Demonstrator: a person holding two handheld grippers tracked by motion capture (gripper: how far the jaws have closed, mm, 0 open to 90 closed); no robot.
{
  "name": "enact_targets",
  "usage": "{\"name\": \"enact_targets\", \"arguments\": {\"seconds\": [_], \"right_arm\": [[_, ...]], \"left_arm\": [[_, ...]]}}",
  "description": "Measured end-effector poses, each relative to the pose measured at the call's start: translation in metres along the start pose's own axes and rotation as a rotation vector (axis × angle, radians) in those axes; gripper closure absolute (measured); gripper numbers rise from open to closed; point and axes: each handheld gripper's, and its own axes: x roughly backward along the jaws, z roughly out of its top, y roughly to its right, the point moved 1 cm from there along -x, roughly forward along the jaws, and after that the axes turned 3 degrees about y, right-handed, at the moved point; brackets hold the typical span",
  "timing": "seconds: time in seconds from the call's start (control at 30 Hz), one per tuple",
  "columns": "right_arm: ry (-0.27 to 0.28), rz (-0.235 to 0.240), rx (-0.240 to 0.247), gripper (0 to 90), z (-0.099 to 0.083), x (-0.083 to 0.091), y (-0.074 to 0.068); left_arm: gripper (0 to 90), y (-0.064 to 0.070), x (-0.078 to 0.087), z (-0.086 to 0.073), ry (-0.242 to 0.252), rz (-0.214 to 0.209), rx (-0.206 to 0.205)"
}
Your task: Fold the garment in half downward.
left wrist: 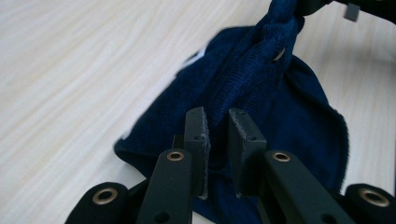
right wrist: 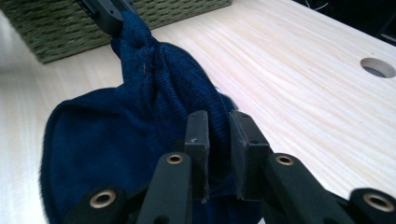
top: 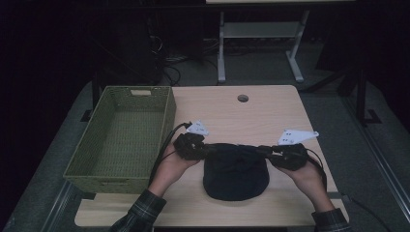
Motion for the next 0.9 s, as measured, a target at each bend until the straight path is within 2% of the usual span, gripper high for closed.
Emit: {"name": "enact_targets", "arguments": {"seconds": [0.3,0.57,0.9], "right_arm": [[-0.023,0.040,-0.025,75.9,-0.018,0.007,-0.018],[-0.054,0.080,-0.034,74.4,-0.038,0.007,-0.033],[-0.100,0.130,-0.045,72.1,-0.060,0.003,-0.050]], "left_arm": [[77.9,0.020,-0.001,-0.016,-0.042,-0.030,-0.027],[77.5,0.036,-0.006,-0.035,-0.088,-0.077,-0.018],[78.3,0.046,-0.017,-0.054,-0.146,-0.101,-0.002]]}}
